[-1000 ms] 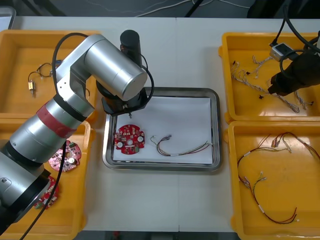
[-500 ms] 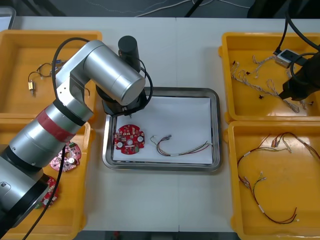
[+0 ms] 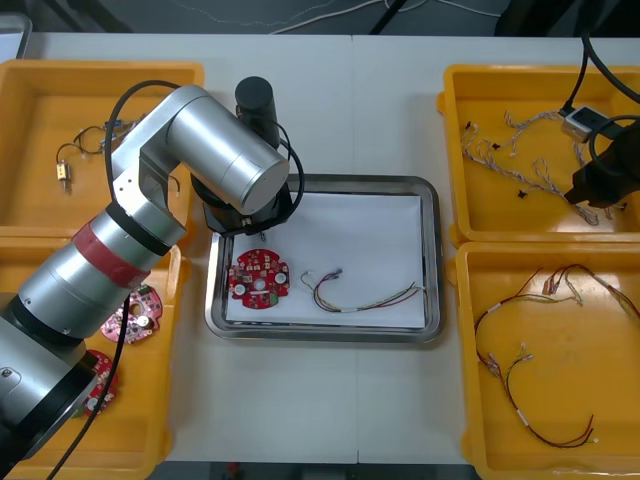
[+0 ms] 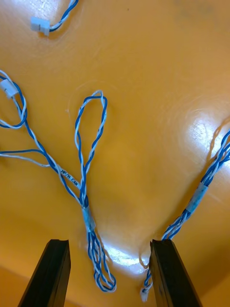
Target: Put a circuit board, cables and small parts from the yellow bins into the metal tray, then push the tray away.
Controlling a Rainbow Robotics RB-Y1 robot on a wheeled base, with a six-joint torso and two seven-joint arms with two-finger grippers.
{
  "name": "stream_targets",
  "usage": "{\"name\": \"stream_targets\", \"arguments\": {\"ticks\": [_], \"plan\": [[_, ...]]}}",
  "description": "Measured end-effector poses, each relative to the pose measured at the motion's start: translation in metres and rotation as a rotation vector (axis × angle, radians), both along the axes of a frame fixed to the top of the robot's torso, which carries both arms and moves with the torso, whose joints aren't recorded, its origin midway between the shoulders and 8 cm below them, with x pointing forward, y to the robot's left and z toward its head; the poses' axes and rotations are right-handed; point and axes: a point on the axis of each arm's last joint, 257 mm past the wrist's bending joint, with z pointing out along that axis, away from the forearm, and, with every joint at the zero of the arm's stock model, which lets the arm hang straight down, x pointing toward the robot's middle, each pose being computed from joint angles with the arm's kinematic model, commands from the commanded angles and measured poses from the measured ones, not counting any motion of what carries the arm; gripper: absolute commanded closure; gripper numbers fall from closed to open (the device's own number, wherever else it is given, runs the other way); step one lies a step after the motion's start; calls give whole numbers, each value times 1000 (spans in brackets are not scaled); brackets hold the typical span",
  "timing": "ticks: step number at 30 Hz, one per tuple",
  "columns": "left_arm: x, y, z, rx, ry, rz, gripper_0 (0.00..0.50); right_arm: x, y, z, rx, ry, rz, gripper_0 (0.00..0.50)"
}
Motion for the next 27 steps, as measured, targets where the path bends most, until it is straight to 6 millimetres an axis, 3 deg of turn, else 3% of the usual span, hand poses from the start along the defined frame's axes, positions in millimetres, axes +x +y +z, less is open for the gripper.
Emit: {"name": "stream_targets", "arguments": {"ticks": [2, 4, 10, 16, 27], "plan": [[0, 0, 0, 3, 0, -5, 44, -1, 1, -2, -1, 4, 4, 18], [0, 0, 0, 3, 0, -5, 0, -1, 2, -4, -3, 9, 6, 17], [-1, -4, 4, -7, -5, -15, 0, -3, -1, -9, -2, 19, -3, 28], [-20, -25, 28, -106, 34, -63, 0, -5, -2, -14, -11, 28, -1, 40], [-47, -1, 72, -103, 122, -73, 0, -6, 3, -22, -19, 38, 10, 44]]}}
